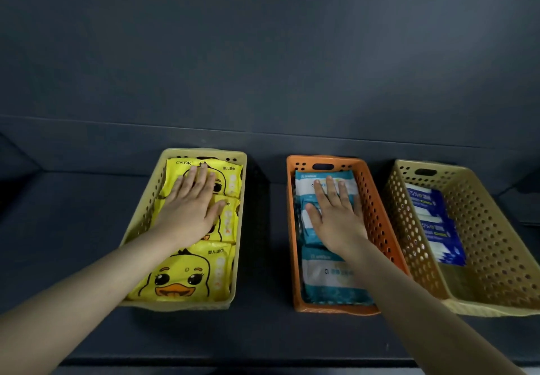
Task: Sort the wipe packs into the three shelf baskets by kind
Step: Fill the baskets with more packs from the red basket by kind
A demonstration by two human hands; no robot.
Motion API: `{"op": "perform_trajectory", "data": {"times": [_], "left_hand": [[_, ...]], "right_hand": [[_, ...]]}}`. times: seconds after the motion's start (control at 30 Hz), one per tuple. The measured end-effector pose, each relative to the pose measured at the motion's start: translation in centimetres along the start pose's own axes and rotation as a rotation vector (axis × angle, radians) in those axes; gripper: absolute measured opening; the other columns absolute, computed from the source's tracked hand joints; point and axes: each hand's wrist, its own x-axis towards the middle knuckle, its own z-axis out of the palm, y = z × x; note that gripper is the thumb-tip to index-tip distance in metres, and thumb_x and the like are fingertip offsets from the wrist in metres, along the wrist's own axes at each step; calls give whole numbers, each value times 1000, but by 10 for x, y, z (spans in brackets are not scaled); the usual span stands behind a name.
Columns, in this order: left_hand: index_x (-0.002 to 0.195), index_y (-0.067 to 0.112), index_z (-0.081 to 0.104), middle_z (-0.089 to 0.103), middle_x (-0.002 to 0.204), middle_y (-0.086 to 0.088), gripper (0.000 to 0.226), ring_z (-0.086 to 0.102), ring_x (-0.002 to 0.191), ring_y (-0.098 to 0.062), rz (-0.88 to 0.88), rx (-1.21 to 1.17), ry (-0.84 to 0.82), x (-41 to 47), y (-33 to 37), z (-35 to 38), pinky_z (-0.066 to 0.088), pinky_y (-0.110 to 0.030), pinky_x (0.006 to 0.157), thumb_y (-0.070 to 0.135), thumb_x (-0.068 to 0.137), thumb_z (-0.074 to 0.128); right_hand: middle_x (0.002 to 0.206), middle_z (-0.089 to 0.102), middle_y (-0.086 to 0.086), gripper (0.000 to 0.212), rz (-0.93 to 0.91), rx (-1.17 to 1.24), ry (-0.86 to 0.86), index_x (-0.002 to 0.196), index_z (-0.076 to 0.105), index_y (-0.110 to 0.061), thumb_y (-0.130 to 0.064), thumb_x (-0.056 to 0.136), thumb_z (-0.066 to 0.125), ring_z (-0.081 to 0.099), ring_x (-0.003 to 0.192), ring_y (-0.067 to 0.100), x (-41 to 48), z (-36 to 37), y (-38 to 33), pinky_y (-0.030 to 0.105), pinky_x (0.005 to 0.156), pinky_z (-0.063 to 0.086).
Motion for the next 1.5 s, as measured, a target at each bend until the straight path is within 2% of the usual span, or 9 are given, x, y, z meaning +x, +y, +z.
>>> {"op": "perform_trajectory", "data": {"times": [0.13,0.3,0.5,0.7,0.93,1.13,1.23,1.33,1.5], "left_hand": [[150,19,-15,-28,155,-1,83,-30,142,-19,-5,10,-3,1,1,2,-14,-37,118,64,81,-19],[152,25,-13,-29,155,2,68,-32,140,-19,-53,-27,-14,8,7,-4,-16,-40,118,58,93,-5],[151,36,-7,-22,157,4,66,-24,144,-25,-51,44,67,9,6,6,-10,-49,118,61,90,-11],[151,35,-11,-26,156,4,67,-28,142,-21,-46,-22,-24,11,6,-5,-14,-45,118,63,90,-6],[151,32,-4,-17,156,11,76,-24,143,-12,59,-86,154,-16,-51,-53,-10,-33,118,66,83,-7],[153,25,-3,-9,160,7,62,-11,147,-17,39,-332,-14,-30,-91,-49,-2,-35,120,50,99,16],[152,25,-5,-12,159,8,62,-8,148,-15,91,-433,-79,-32,-102,-40,2,-35,121,48,100,18],[151,25,-12,-20,157,8,61,-12,146,-12,130,-462,-73,-32,-104,-34,-1,-33,120,45,101,17],[148,26,-19,-25,155,11,58,-19,144,-11,149,-439,-28,-30,-107,-26,-9,-31,117,40,103,15]], "right_hand": [[160,-20,-3,60,3,-1,-34,152,-11,-31,-53,99,8,-22,145,20,4,-1,0,46,116,-11],[159,-22,-3,62,8,3,-34,152,-13,-31,-54,99,10,-21,146,20,9,-5,1,47,114,-15],[159,-21,-6,61,42,67,-6,151,-12,-36,-54,99,14,-20,146,19,10,2,0,47,115,-11],[159,-22,-3,64,29,84,-45,151,-13,-35,-56,98,16,-21,146,23,9,-11,-3,51,117,-7],[162,-4,-1,65,-295,134,262,154,-3,-31,-51,99,27,-8,149,20,-12,-52,-88,42,121,-2],[162,-7,-1,66,-479,34,91,155,1,-23,-52,100,24,-8,149,19,-12,-39,-176,40,122,4],[162,-10,-2,63,-393,-22,-57,154,-5,-24,-50,101,18,-8,149,23,-3,-25,-201,42,120,4],[162,-11,3,65,-257,-131,-65,153,-13,-24,-53,100,12,-3,149,29,7,-9,-212,47,118,11],[155,-33,3,69,-178,-55,-160,145,-30,-31,-59,97,10,-24,144,29,13,8,-222,51,119,3]]}}
